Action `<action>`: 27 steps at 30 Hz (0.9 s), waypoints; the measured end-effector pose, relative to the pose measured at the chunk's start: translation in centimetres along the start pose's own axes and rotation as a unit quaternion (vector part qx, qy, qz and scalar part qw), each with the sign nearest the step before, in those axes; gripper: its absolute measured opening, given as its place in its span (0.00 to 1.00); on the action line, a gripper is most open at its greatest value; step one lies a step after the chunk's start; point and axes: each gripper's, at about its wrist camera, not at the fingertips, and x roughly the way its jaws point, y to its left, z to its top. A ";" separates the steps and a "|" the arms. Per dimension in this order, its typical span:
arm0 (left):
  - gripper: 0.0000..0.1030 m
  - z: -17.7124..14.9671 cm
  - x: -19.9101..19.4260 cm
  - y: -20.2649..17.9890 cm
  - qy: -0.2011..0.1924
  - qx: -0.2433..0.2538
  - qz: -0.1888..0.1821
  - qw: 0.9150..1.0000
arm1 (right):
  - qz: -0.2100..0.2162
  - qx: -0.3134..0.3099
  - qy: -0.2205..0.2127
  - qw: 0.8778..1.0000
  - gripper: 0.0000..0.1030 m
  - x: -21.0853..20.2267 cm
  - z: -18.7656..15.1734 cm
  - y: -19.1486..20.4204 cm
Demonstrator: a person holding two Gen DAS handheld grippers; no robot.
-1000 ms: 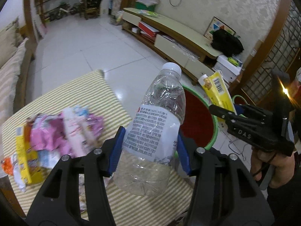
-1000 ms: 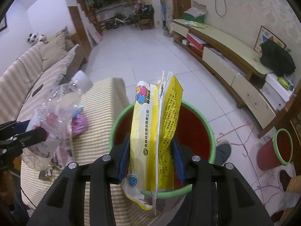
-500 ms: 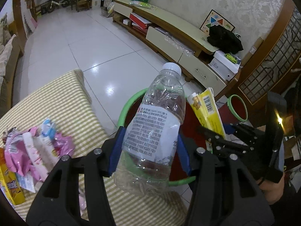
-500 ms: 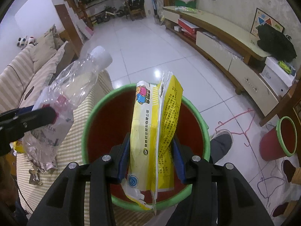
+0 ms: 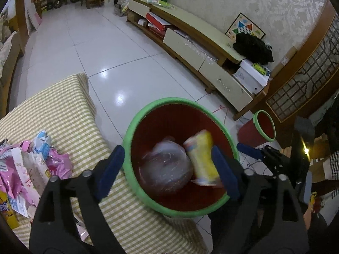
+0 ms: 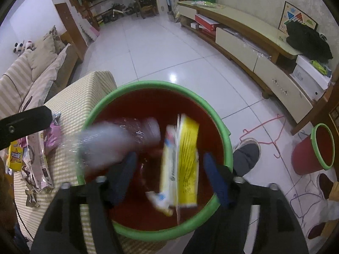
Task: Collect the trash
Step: 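Carry both items over the red bin and open both grippers to drop them, then grasp the yellow snack box with the left gripper while the right grasps the pink-white bag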
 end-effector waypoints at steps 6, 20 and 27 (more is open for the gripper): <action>0.94 -0.6 -2.8 1.7 -0.027 -0.015 0.021 0.999 | 0.001 -0.010 -0.008 1.000 0.80 -1.1 0.0 1.3; 0.95 -6.6 -12.5 9.3 -0.066 -0.072 0.104 0.990 | 0.045 -0.061 -0.036 0.996 0.93 -4.5 -1.4 11.6; 0.95 -10.7 -18.3 14.6 -0.094 -0.125 0.138 0.978 | 0.077 -0.110 -0.034 0.990 0.93 -5.3 -2.7 18.5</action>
